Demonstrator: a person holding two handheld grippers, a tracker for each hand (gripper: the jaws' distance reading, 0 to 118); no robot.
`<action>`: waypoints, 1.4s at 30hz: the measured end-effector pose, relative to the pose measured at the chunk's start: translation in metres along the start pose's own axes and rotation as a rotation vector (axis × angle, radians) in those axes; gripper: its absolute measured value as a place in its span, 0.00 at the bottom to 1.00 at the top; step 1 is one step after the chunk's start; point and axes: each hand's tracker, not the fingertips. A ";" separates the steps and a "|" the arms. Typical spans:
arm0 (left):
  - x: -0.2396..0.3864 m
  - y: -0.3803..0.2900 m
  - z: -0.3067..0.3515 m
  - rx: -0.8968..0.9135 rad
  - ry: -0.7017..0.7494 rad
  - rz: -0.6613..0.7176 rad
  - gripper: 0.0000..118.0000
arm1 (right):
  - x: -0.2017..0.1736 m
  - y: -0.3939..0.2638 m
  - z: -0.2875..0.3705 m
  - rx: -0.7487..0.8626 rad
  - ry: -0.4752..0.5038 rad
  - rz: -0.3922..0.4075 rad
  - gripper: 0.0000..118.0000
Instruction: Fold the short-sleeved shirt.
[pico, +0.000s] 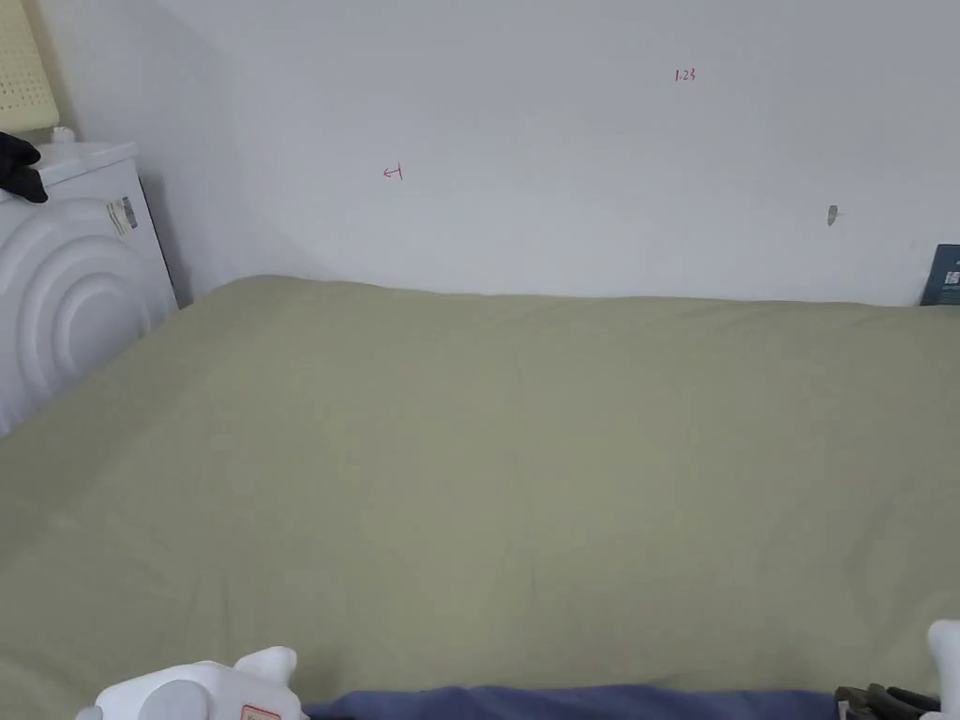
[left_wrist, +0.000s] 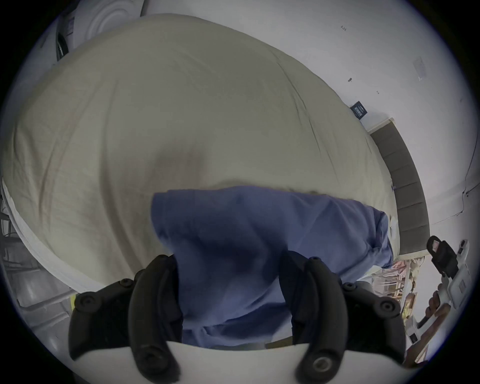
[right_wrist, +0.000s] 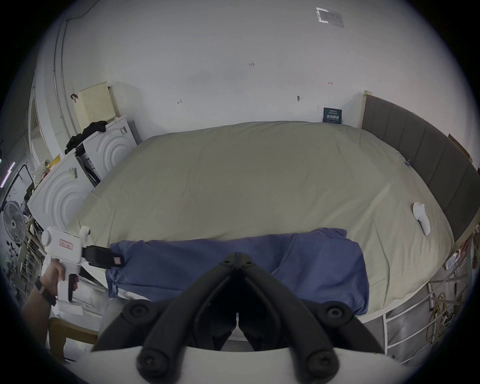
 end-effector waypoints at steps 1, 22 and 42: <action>-0.002 -0.001 -0.004 0.009 0.022 -0.002 0.59 | 0.000 -0.001 0.001 -0.004 0.007 -0.003 0.01; 0.204 0.014 0.009 0.013 -0.496 0.025 0.05 | 0.074 -0.003 0.059 0.108 -0.101 -0.171 0.01; 0.216 -0.025 -0.048 0.080 -0.481 -0.071 0.00 | 0.099 -0.020 0.065 0.102 -0.102 -0.242 0.01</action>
